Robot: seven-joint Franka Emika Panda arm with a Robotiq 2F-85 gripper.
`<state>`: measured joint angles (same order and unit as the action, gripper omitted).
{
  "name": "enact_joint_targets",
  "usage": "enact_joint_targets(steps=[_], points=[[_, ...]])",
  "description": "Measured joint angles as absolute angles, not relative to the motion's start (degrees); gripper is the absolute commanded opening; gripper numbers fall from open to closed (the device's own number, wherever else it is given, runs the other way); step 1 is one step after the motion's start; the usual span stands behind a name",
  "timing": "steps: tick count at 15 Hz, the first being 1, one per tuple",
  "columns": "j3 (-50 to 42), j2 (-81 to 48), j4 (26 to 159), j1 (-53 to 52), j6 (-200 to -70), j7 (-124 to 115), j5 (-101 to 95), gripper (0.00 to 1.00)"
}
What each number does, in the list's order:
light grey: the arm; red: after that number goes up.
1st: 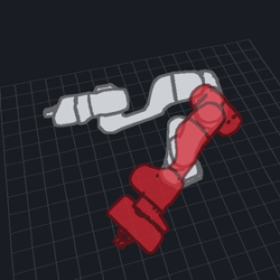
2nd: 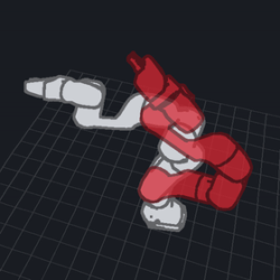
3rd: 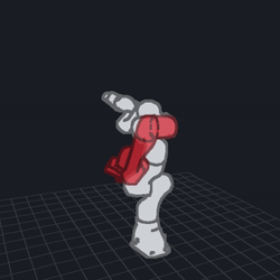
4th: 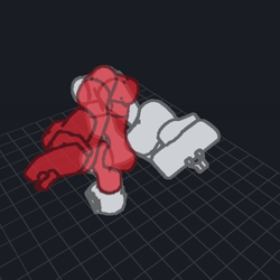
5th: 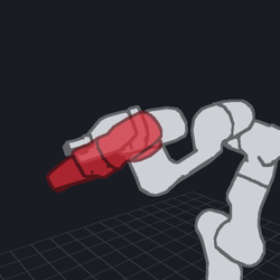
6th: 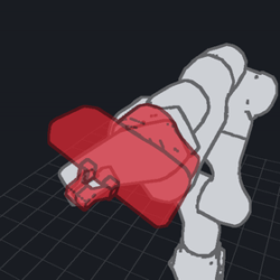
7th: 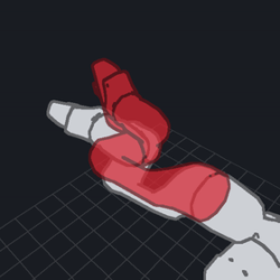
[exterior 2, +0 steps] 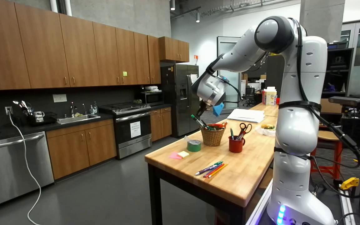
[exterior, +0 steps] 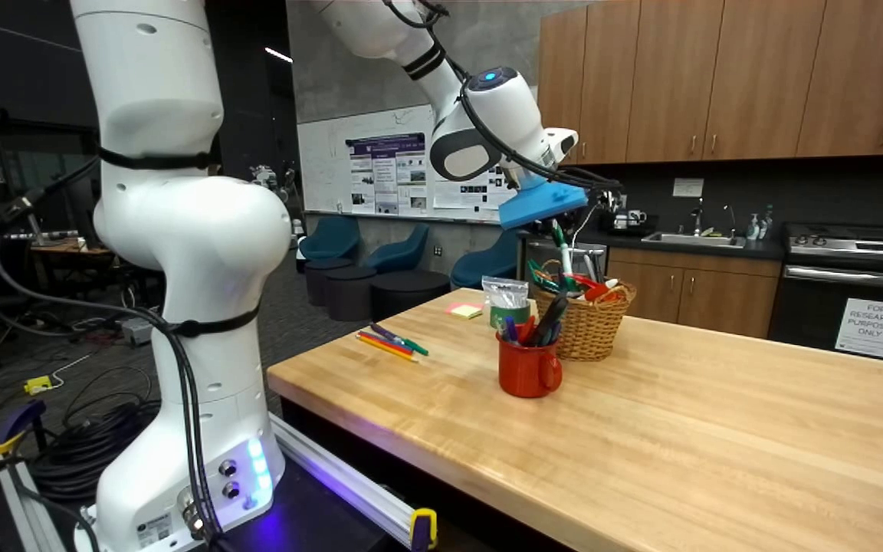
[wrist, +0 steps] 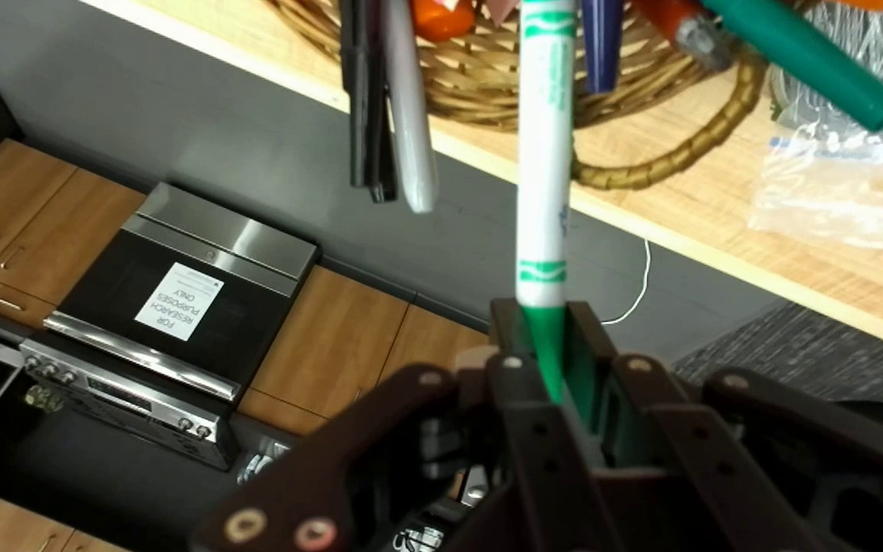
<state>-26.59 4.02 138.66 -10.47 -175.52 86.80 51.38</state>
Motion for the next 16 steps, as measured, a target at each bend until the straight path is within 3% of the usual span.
enact_joint_targets(steps=[6,8,16], points=[[-27.96,4.02,137.49,-10.47,-171.69,100.37,65.36,0.04],[-28.28,4.02,137.08,-10.44,-170.62,104.51,69.51,0.43],[-28.85,3.12,137.07,-10.37,-169.60,113.51,78.61,0.92]])
